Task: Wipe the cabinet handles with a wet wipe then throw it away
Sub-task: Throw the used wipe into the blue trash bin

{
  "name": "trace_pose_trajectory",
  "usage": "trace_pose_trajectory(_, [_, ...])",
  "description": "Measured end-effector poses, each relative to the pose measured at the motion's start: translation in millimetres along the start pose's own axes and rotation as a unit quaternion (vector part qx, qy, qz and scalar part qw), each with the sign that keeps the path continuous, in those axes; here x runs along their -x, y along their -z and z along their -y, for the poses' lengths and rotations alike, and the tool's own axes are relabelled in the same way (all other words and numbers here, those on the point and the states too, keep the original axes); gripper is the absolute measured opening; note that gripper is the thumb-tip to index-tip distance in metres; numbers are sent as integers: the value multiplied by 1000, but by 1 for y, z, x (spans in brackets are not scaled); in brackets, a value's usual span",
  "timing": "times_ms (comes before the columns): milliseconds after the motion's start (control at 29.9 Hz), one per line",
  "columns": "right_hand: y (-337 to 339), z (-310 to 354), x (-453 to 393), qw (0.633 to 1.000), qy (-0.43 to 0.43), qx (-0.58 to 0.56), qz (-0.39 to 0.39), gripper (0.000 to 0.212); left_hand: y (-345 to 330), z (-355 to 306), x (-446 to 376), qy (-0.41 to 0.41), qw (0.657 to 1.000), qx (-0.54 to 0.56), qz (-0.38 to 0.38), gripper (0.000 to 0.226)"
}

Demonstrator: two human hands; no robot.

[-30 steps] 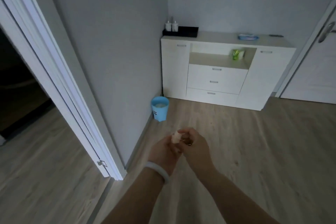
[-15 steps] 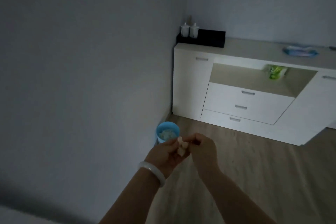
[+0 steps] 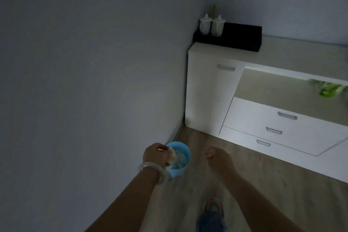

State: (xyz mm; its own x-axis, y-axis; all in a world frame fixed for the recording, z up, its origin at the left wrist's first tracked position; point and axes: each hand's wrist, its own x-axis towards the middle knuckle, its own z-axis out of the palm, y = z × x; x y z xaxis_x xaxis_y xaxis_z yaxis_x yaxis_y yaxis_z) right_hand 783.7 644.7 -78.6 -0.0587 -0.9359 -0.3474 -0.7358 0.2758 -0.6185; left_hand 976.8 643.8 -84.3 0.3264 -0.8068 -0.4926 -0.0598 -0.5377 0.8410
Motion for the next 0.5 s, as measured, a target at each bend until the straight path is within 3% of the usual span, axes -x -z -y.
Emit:
trace_pose_trajectory(134, [32, -2, -95, 997, 0, 9, 76, 27, -46, -17, -75, 37, 999, -33, -5, 13])
trace_pose_trajectory(267, [54, 4, -160, 995, -4, 11, 99, 29, -78, -25, -129, 73, 996, -46, -16, 12])
trace_pose_trajectory(501, [44, 1, -222, 988, -40, 21, 147, 26, -104, -17, -206, 76, 984, -155, -34, 21])
